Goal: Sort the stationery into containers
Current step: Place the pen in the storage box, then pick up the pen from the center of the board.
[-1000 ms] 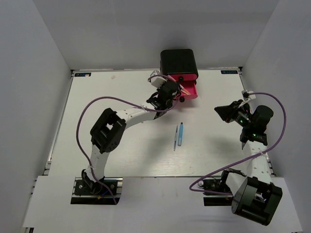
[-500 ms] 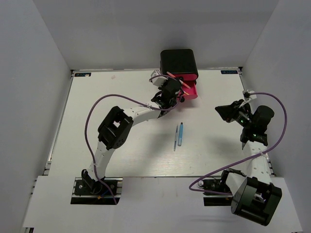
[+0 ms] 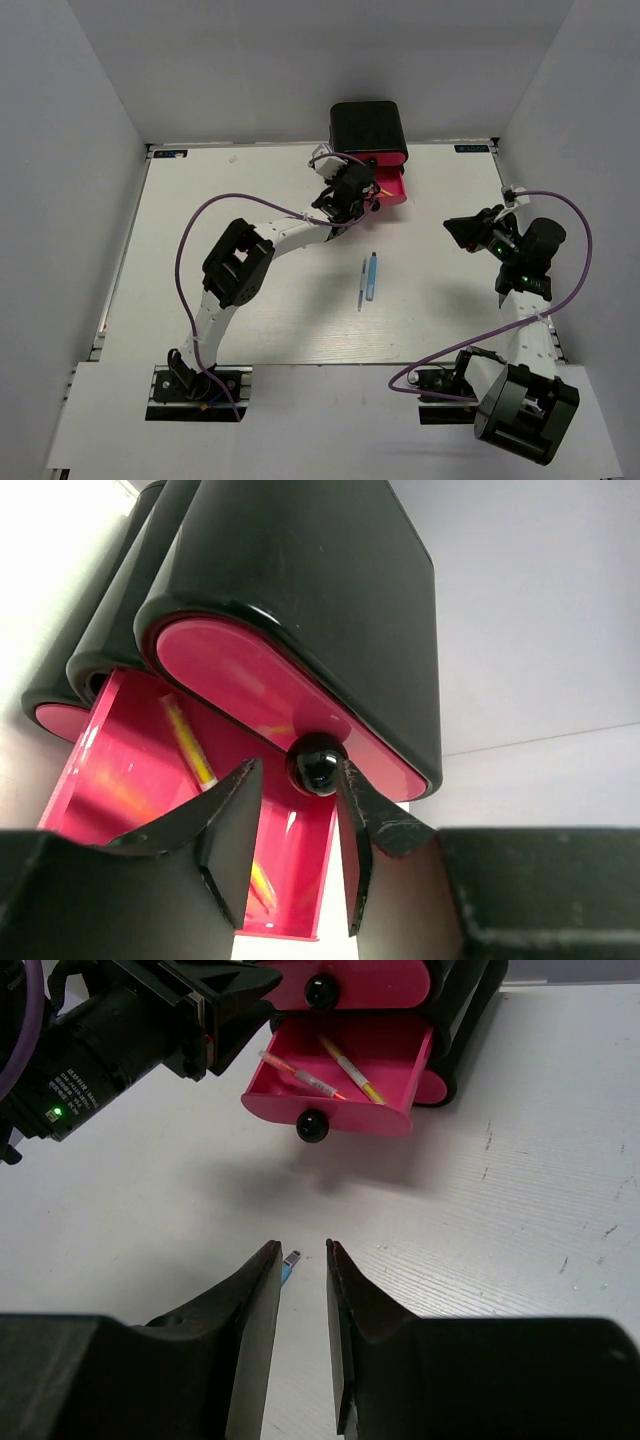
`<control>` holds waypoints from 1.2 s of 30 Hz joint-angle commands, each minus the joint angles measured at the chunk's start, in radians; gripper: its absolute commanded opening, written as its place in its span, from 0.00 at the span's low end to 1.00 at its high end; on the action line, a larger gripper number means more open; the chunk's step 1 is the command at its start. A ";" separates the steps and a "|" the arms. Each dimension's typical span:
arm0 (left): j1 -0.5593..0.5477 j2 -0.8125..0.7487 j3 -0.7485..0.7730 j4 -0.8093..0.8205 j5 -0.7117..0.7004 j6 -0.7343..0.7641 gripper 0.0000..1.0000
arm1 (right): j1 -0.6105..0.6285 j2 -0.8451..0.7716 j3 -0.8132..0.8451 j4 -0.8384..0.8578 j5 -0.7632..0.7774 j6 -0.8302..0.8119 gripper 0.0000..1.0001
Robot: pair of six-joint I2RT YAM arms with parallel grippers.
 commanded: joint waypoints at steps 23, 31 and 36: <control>0.014 -0.961 -0.753 -0.635 0.598 0.532 0.84 | 0.422 0.359 0.284 -0.527 0.163 -0.347 0.34; 0.014 -1.358 -1.065 -0.723 0.704 0.417 0.99 | 0.651 0.577 0.464 -0.596 0.373 -0.271 0.42; 0.014 -1.478 -1.143 -0.813 0.670 0.380 0.99 | 0.742 0.715 0.519 -0.640 0.476 -0.219 0.46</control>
